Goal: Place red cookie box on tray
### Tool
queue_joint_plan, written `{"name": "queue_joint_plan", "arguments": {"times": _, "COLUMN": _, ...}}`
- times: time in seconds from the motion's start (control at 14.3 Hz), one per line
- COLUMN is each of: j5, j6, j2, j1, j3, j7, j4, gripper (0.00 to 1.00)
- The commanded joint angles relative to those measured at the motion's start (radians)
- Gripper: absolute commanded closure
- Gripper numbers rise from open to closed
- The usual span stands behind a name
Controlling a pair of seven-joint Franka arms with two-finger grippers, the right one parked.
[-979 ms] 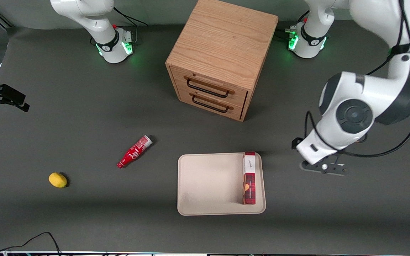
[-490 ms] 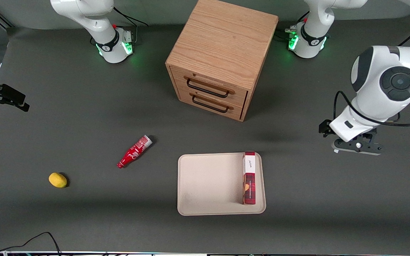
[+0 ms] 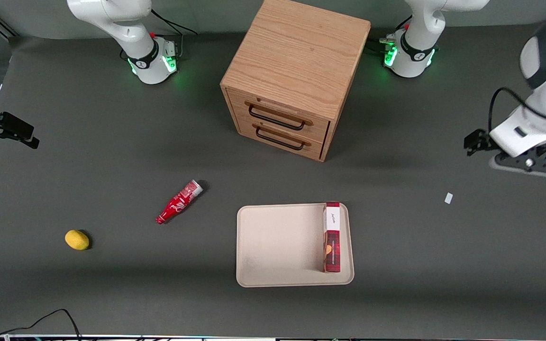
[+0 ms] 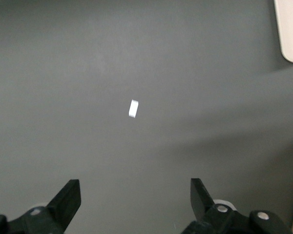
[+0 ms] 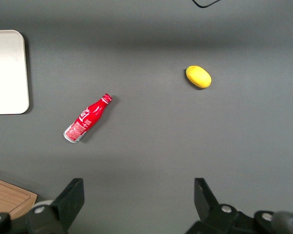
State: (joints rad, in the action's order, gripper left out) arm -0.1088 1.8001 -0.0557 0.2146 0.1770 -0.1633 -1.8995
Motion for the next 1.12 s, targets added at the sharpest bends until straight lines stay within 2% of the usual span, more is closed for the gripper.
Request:
{"name": "queue_joint_plan", "arguments": {"times": 0.0, "j5": 0.07, "j6": -0.149, "j2": -0.007, "j1": 0.006, "j3": 0.001, "j7": -0.021, "j4": 0.108, "gripper": 0.0}}
{"name": "queue_joint_plan", "arguments": {"times": 0.14, "j5": 0.113, "j6": -0.186, "j2": -0.007, "j1": 0.028, "j3": 0.047, "j7": -0.021, "j4": 0.134, "gripper": 0.0}}
{"name": "queue_joint_plan", "arguments": {"times": 0.35, "j5": 0.103, "j6": -0.22, "j2": 0.004, "j1": 0.089, "j3": 0.125, "j7": -0.054, "j4": 0.181, "gripper": 0.0}}
{"name": "queue_joint_plan", "arguments": {"times": 0.7, "j5": 0.057, "j6": -0.286, "j2": 0.048, "j1": 0.074, "j3": 0.121, "j7": -0.067, "j4": 0.289, "gripper": 0.0}}
{"name": "queue_joint_plan", "arguments": {"times": 1.05, "j5": 0.052, "j6": -0.286, "j2": 0.053, "j1": 0.048, "j3": 0.102, "j7": -0.068, "j4": 0.289, "gripper": 0.0}}
